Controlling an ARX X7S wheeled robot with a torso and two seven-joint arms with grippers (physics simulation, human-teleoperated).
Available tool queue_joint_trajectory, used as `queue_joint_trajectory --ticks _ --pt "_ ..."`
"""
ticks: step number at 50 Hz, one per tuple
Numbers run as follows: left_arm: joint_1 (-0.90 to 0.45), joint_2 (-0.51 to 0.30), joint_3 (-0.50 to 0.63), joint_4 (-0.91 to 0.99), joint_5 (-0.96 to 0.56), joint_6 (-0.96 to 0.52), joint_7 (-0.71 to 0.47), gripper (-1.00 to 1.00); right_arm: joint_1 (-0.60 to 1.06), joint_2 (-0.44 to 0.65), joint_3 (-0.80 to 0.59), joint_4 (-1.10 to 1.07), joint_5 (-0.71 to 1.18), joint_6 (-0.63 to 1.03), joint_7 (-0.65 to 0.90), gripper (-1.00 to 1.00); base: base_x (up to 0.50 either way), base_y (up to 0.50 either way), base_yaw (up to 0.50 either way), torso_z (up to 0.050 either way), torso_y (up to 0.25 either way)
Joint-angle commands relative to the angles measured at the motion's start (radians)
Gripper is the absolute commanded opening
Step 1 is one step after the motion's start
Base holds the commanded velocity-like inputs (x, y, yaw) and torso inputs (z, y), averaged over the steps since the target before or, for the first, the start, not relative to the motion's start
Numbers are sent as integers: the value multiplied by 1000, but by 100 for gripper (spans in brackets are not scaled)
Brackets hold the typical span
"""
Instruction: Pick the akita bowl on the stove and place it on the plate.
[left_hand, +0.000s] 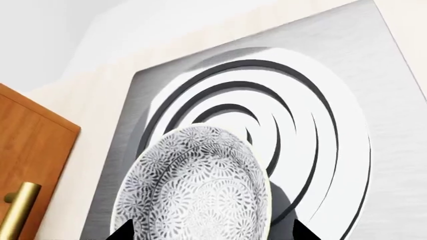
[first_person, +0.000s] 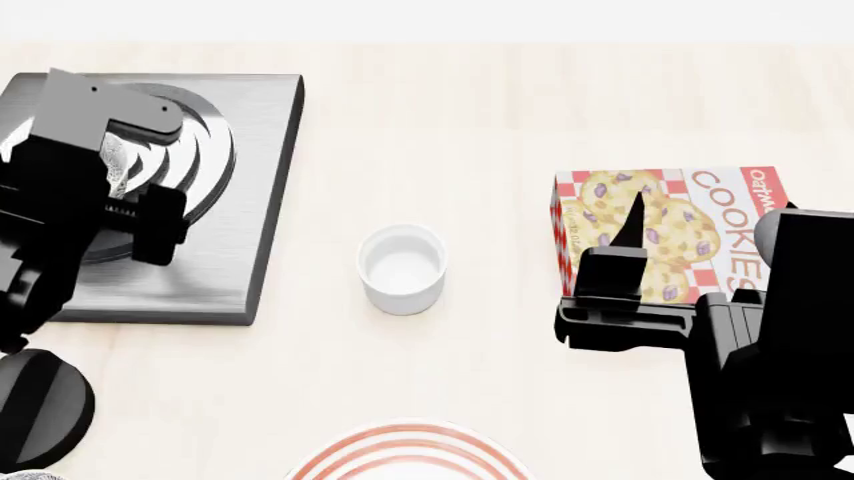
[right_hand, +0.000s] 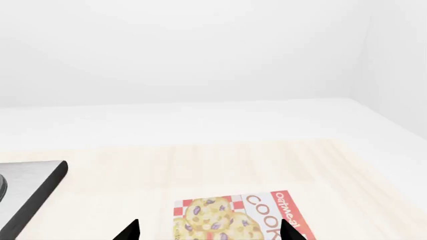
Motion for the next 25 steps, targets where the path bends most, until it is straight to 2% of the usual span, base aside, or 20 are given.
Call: queue_joint_trajectory --ticks 1,25 --pt "5 -2 10 -5 0 1 9 100 -2 2 1 0 6 -2 5 100 0 0 0 0 0" --pt "17 -10 23 -8 1 12 15 100 -5 7 -1 7 18 -13 15 100 0 0 0 0 0"
